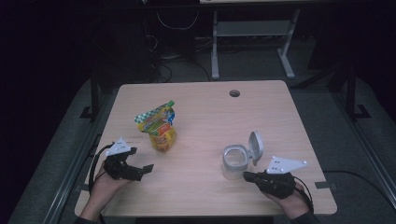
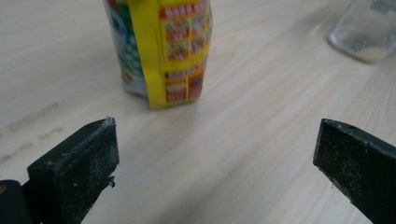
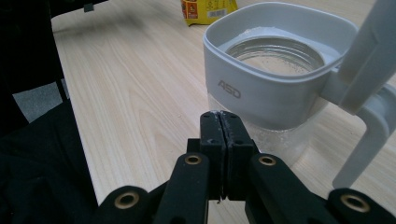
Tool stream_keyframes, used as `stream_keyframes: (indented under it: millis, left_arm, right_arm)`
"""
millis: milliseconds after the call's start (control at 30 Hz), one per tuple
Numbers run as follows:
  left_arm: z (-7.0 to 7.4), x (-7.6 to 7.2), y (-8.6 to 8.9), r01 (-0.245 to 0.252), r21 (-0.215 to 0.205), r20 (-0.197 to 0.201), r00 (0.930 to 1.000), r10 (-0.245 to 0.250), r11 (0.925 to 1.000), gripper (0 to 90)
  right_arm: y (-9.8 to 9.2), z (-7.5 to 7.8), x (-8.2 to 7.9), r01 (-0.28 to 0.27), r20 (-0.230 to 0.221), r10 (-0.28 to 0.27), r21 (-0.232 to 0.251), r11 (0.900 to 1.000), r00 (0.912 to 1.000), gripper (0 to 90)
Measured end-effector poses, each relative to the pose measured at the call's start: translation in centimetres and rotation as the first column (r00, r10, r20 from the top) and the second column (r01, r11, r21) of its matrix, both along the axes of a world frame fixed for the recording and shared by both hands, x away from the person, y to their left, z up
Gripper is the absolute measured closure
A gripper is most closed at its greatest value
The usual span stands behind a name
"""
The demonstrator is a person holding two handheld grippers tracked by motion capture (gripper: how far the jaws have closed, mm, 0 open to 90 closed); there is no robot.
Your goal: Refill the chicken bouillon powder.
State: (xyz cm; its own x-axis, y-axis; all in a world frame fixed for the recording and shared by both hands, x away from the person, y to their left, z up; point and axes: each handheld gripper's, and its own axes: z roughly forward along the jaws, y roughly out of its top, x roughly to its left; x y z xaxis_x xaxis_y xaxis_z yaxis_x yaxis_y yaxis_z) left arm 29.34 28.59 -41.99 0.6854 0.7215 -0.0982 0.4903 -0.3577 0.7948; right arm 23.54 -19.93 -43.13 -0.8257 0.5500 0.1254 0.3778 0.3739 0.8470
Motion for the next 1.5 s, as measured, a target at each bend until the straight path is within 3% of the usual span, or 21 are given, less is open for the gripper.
stream_keyframes:
  millis: [67, 333, 467, 667, 933, 1233, 1500]
  left_arm:
    - [0.5, 0.4, 0.1, -0.009, 0.004, 0.015, 0.9998, 0.009, 0.9999, 0.0]
    - [2.0, 2.5, 0.6, -0.032, -0.068, 0.061, 0.9975, 0.037, 0.9972, 0.0]
    - [2.7, 3.3, 0.7, -0.026, -0.106, 0.084, 0.9958, 0.035, 0.9940, 5.3]
    - [3.6, 4.6, 0.7, -0.025, -0.127, 0.117, 0.9924, 0.040, 0.9916, 11.9]
    - [4.0, 5.7, 0.0, -0.006, -0.159, 0.130, 0.9912, 0.027, 0.9873, 19.6]
    - [4.2, 6.6, -0.4, 0.018, -0.180, 0.125, 0.9921, 0.004, 0.9835, 40.4]
    - [4.6, 6.7, -0.6, 0.053, -0.194, 0.127, 0.9914, -0.029, 0.9796, 64.5]
  right_arm:
    - [0.1, 0.0, 0.0, -0.002, 0.001, 0.002, -0.003, 1.000, 1.0000, 88.4]
    - [0.2, 0.0, 0.0, -0.001, -0.003, 0.000, -0.005, 1.000, 1.0000, 88.5]
    - [0.2, 0.0, 0.0, 0.001, -0.004, -0.001, -0.010, 1.000, 1.0000, 88.5]
    - [0.2, 0.0, 0.0, -0.001, -0.004, 0.001, -0.013, 1.000, 1.0000, 88.5]
    - [0.2, -0.1, -0.1, 0.000, -0.011, 0.000, -0.019, 1.000, 0.9999, 88.6]
    - [0.2, -0.1, -0.1, -0.001, -0.006, 0.001, -0.026, 1.000, 1.0000, 88.6]
    - [0.2, -0.1, -0.1, 0.000, -0.007, -0.001, -0.030, 1.000, 1.0000, 88.7]
